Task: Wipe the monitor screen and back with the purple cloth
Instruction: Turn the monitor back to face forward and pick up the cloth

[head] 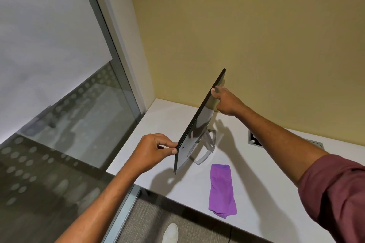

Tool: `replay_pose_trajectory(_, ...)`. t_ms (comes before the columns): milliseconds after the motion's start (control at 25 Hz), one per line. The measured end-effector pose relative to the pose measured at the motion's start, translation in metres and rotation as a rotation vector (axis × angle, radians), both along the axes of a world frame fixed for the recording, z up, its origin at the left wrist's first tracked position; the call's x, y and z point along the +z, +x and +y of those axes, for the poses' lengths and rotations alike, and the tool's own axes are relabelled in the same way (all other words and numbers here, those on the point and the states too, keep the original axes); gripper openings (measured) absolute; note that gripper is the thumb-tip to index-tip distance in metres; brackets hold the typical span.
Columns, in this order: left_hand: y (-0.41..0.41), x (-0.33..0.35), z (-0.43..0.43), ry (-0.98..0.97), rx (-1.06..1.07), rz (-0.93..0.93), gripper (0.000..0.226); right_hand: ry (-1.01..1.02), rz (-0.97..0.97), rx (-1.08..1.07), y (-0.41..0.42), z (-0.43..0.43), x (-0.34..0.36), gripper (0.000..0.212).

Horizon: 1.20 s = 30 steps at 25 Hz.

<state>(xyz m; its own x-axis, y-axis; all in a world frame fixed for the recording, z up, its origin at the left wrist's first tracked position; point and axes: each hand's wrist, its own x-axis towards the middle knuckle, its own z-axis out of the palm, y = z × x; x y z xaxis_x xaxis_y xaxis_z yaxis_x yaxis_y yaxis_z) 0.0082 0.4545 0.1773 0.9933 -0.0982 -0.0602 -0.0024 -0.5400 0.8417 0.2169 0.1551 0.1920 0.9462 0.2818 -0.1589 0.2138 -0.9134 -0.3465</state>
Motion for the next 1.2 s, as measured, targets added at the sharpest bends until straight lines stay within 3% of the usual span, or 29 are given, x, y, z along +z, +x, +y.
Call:
replay_pose_trajectory(440,-0.017,-0.003,-0.028,0.052,-0.09,-0.052,0.023,0.405,0.195,-0.106,0.006,0.012,0.006,0.088)
replay_pose_trajectory(1200,-0.003,-0.01,-0.081,0.08,-0.209,-0.126,0.024,0.435,0.267,-0.058,0.035,0.033,0.013,0.09)
